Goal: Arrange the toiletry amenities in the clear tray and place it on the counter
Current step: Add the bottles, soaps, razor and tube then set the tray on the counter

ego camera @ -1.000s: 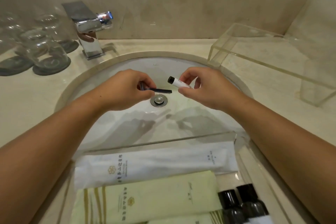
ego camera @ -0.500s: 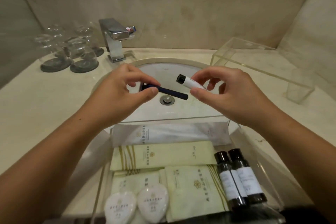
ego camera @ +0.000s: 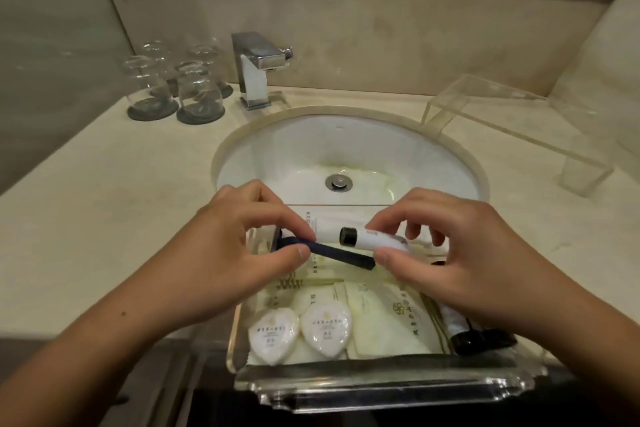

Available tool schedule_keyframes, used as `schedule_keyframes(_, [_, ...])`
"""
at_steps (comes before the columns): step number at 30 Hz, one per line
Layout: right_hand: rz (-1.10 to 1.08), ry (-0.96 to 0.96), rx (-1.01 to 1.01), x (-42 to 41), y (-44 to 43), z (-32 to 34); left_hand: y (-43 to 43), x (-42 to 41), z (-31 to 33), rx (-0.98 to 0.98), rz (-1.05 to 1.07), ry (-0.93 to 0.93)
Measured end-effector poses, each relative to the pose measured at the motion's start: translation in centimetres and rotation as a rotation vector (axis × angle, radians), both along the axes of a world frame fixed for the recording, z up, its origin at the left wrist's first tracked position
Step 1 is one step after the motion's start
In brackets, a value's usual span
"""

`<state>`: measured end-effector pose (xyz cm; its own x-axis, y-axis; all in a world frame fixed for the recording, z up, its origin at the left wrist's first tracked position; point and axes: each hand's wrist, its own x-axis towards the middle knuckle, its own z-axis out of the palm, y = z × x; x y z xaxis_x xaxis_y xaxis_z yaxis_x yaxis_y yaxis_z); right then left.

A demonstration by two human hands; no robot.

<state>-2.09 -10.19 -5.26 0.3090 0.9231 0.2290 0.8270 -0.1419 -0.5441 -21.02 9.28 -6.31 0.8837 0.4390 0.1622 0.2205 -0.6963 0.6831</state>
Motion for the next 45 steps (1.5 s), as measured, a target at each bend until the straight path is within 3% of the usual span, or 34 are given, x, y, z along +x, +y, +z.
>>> schedule_keyframes(12, [0.168, -0.140, -0.121, -3.3, 2.2, 0.1, 1.2, -1.4, -0.3, 0.028, -0.046, 0.018])
schedule_keyframes(21, [0.212, -0.061, -0.137, -4.2, 3.2, 0.1, 1.7, -2.1, -0.5, -0.009, -0.084, 0.048])
schedule_keyframes(45, [0.047, -0.125, -0.020, -2.6, 1.0, -0.9, 0.8, -3.8, -0.5, 0.044, 0.021, 0.060])
